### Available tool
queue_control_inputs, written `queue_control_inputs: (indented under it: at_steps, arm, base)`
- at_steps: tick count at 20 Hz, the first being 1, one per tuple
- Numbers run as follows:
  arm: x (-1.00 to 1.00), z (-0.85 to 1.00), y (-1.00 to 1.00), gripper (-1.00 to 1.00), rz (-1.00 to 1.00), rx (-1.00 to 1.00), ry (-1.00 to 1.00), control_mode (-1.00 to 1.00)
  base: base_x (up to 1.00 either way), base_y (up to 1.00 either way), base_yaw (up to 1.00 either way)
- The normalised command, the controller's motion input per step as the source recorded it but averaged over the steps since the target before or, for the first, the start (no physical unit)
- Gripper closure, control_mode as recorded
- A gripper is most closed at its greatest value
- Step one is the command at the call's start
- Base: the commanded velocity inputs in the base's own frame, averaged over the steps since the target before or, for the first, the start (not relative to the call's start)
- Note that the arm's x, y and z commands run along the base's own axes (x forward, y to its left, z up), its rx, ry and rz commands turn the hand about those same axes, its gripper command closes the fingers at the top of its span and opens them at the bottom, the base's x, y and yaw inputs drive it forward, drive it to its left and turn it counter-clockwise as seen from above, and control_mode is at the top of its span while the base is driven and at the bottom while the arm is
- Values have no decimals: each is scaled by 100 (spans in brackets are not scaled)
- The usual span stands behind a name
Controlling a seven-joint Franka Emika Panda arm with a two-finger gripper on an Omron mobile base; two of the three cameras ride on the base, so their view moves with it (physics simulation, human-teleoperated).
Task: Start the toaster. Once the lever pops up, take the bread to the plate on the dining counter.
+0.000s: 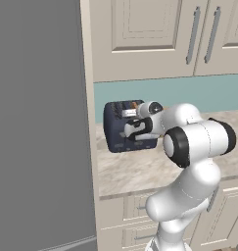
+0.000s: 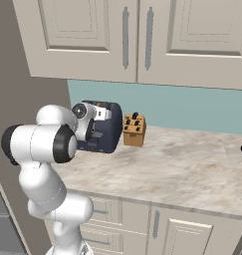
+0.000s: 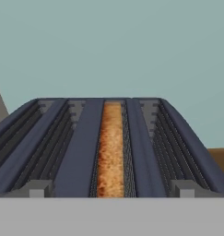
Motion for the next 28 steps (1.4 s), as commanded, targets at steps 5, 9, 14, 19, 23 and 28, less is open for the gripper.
queue_control_inputs:
  at_steps: [5,9,14,19,23,28]
  arm:
    - [0,0,0,100,0,0,0,-100]
    - [0,0,0,100,0,0,0,-100]
    - [0,0,0,100,0,0,0,-100]
    - [0,0,0,100,0,0,0,-100]
    - [0,7,0,100,0,0,-1,-100]
    - [0,25,0,100,0,0,-2,-100]
  base:
    - [0,0,0]
    - [0,0,0]
    - [0,0,0]
    - [0,0,0]
    - [0,0,0]
    - [0,0,0]
